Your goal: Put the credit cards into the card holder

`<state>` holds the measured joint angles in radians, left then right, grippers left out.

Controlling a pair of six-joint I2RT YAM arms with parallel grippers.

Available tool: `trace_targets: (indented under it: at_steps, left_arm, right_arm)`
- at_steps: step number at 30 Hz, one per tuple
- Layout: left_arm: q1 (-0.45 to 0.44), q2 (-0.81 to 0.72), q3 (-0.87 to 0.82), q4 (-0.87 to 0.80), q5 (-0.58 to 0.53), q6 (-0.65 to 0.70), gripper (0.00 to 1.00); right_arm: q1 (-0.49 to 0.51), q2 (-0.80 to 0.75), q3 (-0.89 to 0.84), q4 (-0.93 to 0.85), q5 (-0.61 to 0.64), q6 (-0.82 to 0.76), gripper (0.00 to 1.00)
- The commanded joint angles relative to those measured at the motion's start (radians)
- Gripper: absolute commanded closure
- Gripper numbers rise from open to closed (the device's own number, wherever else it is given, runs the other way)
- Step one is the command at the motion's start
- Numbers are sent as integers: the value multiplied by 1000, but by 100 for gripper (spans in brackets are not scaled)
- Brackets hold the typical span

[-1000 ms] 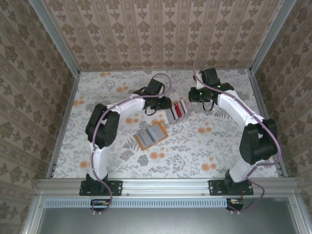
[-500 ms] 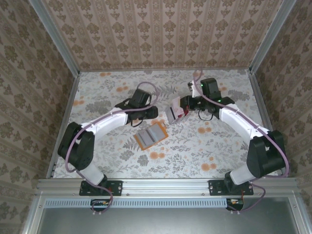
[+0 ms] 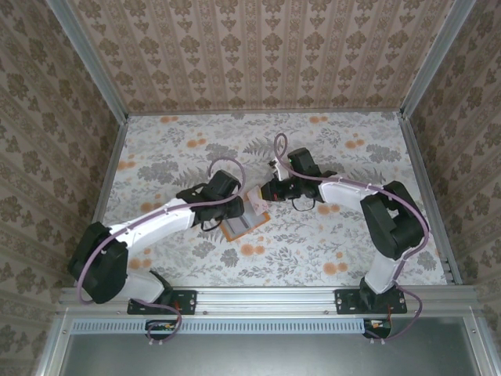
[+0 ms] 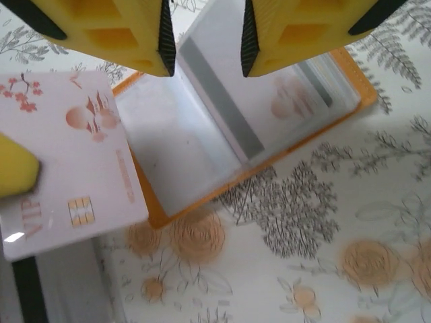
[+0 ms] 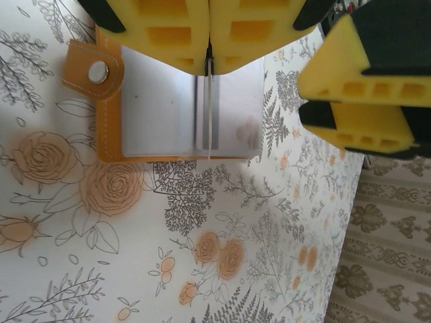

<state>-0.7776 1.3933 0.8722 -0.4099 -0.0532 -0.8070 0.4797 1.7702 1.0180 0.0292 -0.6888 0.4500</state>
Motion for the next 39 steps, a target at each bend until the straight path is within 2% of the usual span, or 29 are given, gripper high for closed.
trace_targets:
  at_steps: [1,8,23,39]
  left_arm:
    - [-9,23,-34,-51,-20,-89,70]
    - [-11,47,-119,-45,-45,-159,77]
    - [-3,121,-207,-10,-53,-193,81]
    - [-2,99,-211,-24,-64,-188,86]
  right_arm:
    - [18,45,-17,82,-69,40,93]
    - [25,108,-6,66,-84,47,93]
    - [31,222,41,72,-182,88,93]
    - [-3,139,-29,177,-167,134,94]
